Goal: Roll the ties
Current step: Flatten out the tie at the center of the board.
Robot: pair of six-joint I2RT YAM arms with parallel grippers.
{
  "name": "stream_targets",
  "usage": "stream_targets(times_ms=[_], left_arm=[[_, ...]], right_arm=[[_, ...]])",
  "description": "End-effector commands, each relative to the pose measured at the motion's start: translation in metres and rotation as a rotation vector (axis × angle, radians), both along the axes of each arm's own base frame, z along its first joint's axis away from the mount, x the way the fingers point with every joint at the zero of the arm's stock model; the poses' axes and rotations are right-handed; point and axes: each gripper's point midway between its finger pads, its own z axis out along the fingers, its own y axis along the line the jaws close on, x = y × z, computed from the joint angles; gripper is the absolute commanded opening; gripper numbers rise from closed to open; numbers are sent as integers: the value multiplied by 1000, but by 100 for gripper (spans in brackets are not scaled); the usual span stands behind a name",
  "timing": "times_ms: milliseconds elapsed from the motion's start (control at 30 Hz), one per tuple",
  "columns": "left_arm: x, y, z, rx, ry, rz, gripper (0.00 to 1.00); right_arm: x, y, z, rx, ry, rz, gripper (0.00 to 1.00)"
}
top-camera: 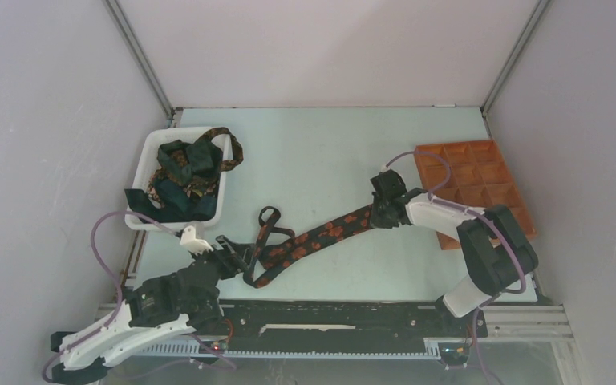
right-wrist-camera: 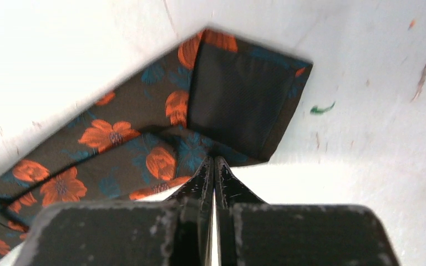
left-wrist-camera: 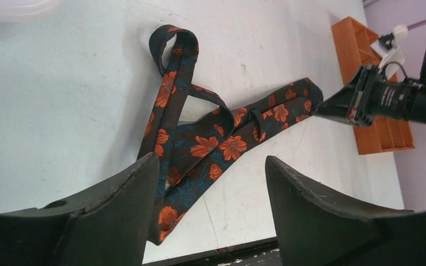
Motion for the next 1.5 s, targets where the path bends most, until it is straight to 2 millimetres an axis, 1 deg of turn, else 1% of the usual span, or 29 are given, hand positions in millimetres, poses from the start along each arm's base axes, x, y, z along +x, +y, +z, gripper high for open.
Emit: stream_targets(times_ms=[0, 100, 267, 333, 400, 433, 467, 500, 533, 567, 600, 633, 700, 733, 767, 833, 867, 967, 1067, 1267, 1467], left_arm=[[6, -2, 20, 13, -36, 7, 75], [5, -5, 19, 47, -24, -11, 75], [4, -9, 21, 84, -15, -42, 75], [3, -10, 23, 87, -14, -52, 75], [2, -9, 26, 93, -16, -61, 75], [2, -8, 26, 97, -16, -63, 75], [2, -8, 26, 100, -18, -63, 76], [2, -10, 27, 100, -19, -67, 76], [2, -11, 30, 98, -21, -73, 77], [1, -12, 31, 102, -17, -80, 77], [1, -13, 35, 109, -15, -89, 77], [-1, -13, 45, 114, -20, -103, 77], [-1, -9, 57, 165, -21, -112, 77], [-1, -5, 65, 186, -21, -109, 77], [-1, -3, 70, 221, -21, -117, 78], [-1, -4, 80, 284, -31, -152, 78], [-1, -5, 83, 317, -35, -169, 78], [0, -12, 84, 410, -33, -235, 78], [-3, -21, 80, 467, -19, -301, 76], [-3, -23, 75, 459, -24, -310, 76], [-4, -22, 77, 435, -40, -308, 76]], right_arm=[[33, -5, 7, -26, -17, -13, 0], [56, -6, 13, -12, -32, -33, 0], [95, -14, 22, 2, -40, -60, 0], [101, -13, 28, 23, -23, -51, 0], [99, -15, 38, 31, -28, -55, 0], [94, -11, 42, 53, -21, -43, 0], [90, -7, 47, 69, -22, -28, 6], [83, -4, 50, 74, -20, -12, 14], [75, -1, 50, 72, -12, 5, 29], [70, 0, 52, 71, -9, 14, 37], [62, 2, 52, 65, 0, 27, 53], [52, 4, 49, 60, 12, 36, 66], [36, 11, 48, 74, 9, 55, 85], [29, 14, 47, 73, 6, 61, 93], [22, 16, 44, 67, 7, 67, 98], [12, 19, 38, 50, 19, 71, 100], [9, 17, 34, 30, 21, 64, 100], [5, 19, 23, -1, 38, 62, 100], [3, 20, 17, -29, 41, 57, 100], [4, 22, 5, -84, 52, 63, 93], [13, 22, -8, -137, 50, 72, 90]])
